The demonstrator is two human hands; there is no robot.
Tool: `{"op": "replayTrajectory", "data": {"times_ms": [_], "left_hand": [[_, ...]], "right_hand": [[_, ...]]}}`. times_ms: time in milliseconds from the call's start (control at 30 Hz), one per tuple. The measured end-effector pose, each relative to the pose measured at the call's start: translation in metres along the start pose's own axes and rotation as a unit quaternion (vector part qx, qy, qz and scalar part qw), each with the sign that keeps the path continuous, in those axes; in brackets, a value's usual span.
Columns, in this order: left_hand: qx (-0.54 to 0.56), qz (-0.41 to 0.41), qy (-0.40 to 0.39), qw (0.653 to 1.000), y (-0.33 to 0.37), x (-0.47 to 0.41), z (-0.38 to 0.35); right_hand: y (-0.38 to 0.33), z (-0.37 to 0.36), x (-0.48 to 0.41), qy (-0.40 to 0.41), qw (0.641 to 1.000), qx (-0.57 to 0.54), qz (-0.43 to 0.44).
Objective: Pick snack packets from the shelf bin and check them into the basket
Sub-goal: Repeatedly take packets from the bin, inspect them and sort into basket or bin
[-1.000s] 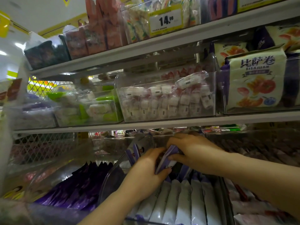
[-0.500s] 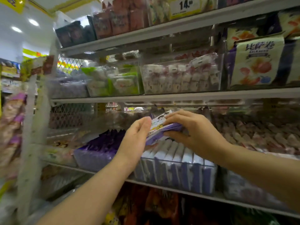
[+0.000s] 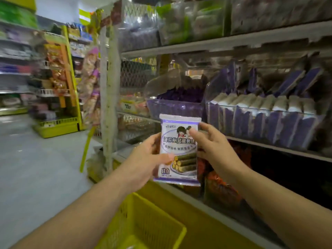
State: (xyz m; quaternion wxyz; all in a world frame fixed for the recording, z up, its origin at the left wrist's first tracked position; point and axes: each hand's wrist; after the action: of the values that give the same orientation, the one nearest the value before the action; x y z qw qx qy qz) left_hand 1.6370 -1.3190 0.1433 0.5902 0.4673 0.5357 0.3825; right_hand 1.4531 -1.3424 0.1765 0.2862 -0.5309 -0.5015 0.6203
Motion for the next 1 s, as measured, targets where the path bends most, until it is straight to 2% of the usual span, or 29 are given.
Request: {"op": "replayTrajectory", "data": {"times_ms": [100,200,300,433,633,1000], "left_hand": [[-0.071,0.037,0.012,0.997,-0.030,0.017,0.018],[-0.076,0.057,0.048,0.994,-0.052,0.025,0.029],[-0.023,0.068,0.106,0.992,-0.068,0.027,0.032],[-0.009,0.093,0.193,0.977,-0.083,0.028,0.030],[0.043,0.137,0.198,0.970,-0.088,0.024,0.032],[0.062,0.179,0.218,0.957,-0.081,0.032,0.034]], "right_hand": [[0.040,-0.022,-0.001,0.013,0.985,-0.144,-0.095],[0.072,-0.033,0.000,0.021,0.968,-0.204,-0.147],[0.098,-0.038,0.000,-0.007,0.963,-0.210,-0.170],[0.124,-0.044,0.005,-0.021,0.953,-0.226,-0.199],[0.129,-0.042,0.000,-0.004,0.949,-0.213,-0.231],[0.125,-0.034,-0.001,-0.102,0.950,-0.176,-0.235]]}}
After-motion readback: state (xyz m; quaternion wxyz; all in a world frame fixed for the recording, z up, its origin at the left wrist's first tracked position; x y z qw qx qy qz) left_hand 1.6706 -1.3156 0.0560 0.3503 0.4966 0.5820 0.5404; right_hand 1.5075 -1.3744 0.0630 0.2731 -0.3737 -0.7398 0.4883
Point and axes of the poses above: each hand's wrist, its own x-axis away from the middle knuckle, its own z-axis out of the back of the hand, y = z × x, and after that the axes turned 12 degrees about -x, right-handed
